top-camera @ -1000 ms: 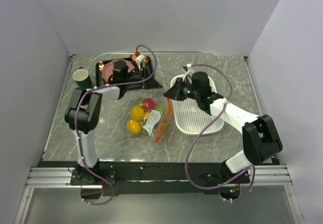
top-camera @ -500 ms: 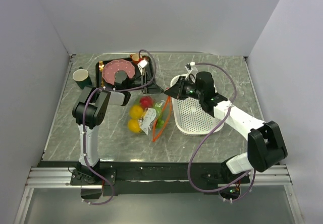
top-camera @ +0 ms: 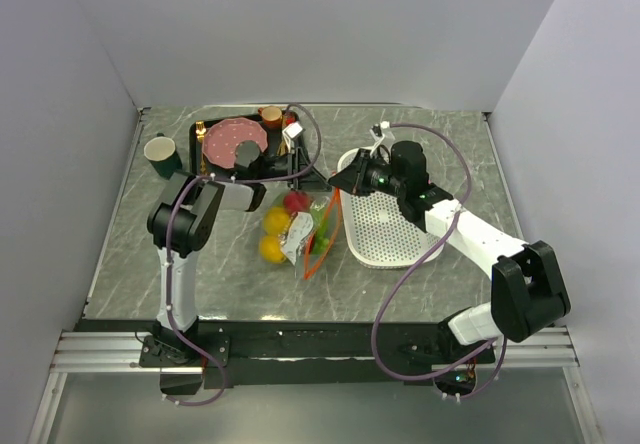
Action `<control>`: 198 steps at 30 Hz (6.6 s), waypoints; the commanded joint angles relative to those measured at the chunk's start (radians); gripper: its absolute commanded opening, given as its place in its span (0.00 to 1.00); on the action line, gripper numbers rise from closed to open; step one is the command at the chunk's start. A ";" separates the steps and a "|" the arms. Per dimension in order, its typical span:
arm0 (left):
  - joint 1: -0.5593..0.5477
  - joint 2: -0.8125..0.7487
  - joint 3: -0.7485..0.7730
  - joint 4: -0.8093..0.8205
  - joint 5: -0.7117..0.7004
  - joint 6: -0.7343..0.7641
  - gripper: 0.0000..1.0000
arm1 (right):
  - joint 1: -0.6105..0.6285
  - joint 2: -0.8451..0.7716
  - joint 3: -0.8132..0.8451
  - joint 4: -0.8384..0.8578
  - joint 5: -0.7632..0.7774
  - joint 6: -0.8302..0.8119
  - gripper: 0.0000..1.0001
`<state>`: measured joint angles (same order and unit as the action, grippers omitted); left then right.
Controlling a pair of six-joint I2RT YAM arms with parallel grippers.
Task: Place the food in the zip-top bag and seal the zipper
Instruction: Zip the zipper food storage bag at the center of the board.
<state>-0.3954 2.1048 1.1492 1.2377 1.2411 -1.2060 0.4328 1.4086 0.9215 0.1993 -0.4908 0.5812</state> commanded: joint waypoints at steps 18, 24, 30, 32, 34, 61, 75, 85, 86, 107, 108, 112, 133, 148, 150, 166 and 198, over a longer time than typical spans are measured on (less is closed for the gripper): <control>-0.023 -0.172 0.026 -0.397 -0.094 0.327 0.01 | -0.019 -0.111 -0.023 -0.018 0.213 -0.018 0.67; -0.023 -0.192 0.041 -0.504 -0.101 0.402 0.01 | -0.022 -0.119 -0.020 0.012 0.209 -0.015 0.62; -0.023 -0.200 0.030 -0.495 -0.106 0.395 0.01 | -0.022 -0.056 0.037 -0.003 0.140 -0.038 0.53; -0.023 -0.203 0.026 -0.491 -0.108 0.387 0.01 | -0.023 -0.036 0.048 -0.009 0.132 -0.049 0.52; -0.023 -0.206 0.023 -0.485 -0.108 0.382 0.02 | -0.022 -0.022 0.059 -0.003 0.123 -0.052 0.52; -0.023 -0.212 0.041 -0.503 -0.108 0.387 0.01 | -0.029 0.023 0.054 0.046 0.098 -0.066 0.42; -0.023 -0.227 0.052 -0.550 -0.100 0.410 0.01 | -0.049 0.079 0.082 0.092 -0.020 -0.055 0.43; -0.023 -0.215 0.052 -0.543 -0.101 0.401 0.01 | -0.060 0.069 0.068 0.133 -0.032 -0.043 0.42; -0.023 -0.215 0.052 -0.543 -0.101 0.401 0.01 | -0.060 0.067 0.066 0.134 -0.028 -0.043 0.42; -0.020 -0.213 0.075 -0.578 -0.118 0.415 0.13 | -0.075 0.061 0.057 0.138 -0.069 -0.044 0.15; -0.017 -0.210 0.073 -0.567 -0.118 0.405 0.18 | -0.074 0.061 0.054 0.140 -0.074 -0.046 0.14; -0.007 -0.195 0.078 -0.485 -0.103 0.332 0.25 | -0.075 0.053 0.046 0.152 -0.081 -0.044 0.14; 0.012 -0.143 0.055 -0.283 -0.101 0.190 0.01 | -0.074 0.038 0.033 0.155 -0.074 -0.044 0.14; 0.030 -0.235 0.075 -0.547 -0.262 0.359 0.01 | -0.072 0.012 0.002 0.103 -0.075 -0.072 0.15; 0.033 -0.243 0.083 -0.579 -0.275 0.376 0.01 | -0.072 0.001 -0.013 0.097 -0.063 -0.080 0.16; 0.053 -0.292 0.073 -0.639 -0.376 0.393 0.01 | -0.054 -0.039 -0.061 0.068 -0.034 -0.080 0.17; 0.056 -0.397 0.122 -0.900 -0.542 0.536 0.01 | -0.002 -0.105 -0.108 0.000 0.017 -0.084 0.15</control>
<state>-0.3630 1.7771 1.2144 0.3206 0.7773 -0.7120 0.4187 1.3537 0.8345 0.2123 -0.4713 0.5037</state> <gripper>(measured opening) 0.013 0.182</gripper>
